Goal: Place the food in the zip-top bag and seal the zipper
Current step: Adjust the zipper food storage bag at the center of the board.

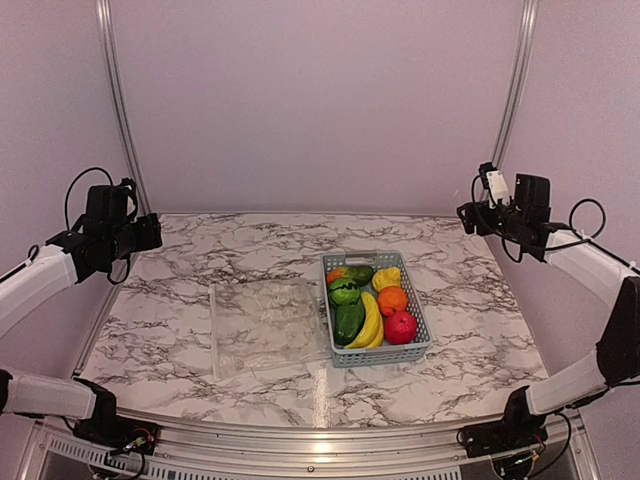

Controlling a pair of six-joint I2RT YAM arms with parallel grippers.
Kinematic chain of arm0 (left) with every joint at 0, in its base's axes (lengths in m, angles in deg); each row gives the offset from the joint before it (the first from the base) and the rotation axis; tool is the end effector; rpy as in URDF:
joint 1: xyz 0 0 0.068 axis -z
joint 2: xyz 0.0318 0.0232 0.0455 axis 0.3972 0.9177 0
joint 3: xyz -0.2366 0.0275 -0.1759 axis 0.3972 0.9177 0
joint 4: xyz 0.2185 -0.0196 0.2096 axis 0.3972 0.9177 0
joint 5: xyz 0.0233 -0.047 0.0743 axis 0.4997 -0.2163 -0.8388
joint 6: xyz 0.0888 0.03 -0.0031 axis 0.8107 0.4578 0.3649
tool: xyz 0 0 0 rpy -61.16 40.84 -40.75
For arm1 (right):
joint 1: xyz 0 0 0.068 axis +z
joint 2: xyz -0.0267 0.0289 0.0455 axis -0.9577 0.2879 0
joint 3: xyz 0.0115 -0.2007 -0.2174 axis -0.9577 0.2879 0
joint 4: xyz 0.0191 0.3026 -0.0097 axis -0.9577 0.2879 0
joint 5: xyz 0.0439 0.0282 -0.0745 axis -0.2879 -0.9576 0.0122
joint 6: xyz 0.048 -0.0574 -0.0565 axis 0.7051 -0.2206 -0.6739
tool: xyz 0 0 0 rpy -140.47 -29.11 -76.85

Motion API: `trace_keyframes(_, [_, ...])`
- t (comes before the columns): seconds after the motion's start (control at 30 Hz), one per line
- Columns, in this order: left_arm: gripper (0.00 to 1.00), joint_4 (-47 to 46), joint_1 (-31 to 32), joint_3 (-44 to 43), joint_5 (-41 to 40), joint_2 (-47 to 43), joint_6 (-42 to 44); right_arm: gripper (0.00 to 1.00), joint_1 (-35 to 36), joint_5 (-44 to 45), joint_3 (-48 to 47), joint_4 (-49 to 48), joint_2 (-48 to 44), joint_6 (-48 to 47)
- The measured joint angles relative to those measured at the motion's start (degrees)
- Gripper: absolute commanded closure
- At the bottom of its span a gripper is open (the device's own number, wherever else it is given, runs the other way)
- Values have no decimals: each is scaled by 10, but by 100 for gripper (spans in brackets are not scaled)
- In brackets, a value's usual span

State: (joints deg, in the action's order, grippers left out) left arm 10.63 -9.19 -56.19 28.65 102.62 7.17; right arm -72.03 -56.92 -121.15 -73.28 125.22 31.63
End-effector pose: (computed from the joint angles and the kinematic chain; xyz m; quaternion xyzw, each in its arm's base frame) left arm 0.3308 -0.0548 0.3053 -0.0786 0.8285 0.0127 0.5543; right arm 0.3914 0.0221 0.3050 -0.1161 0.8169 0.0308 0.5642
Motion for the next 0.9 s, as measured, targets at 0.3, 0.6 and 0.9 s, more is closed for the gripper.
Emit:
trace_keyframes(0.3, [24,-7,-33,36,44,33,-32,15,-25,-89,29,-5,0,-47])
trace_keyframes(0.6, [12,4,6,31,97,100,-73,24,136,-130,-27,59,65,-140])
trace_keyframes(0.9, [29,9,74,62,169,128,-165,26,323,-131,-82,135,142,-207])
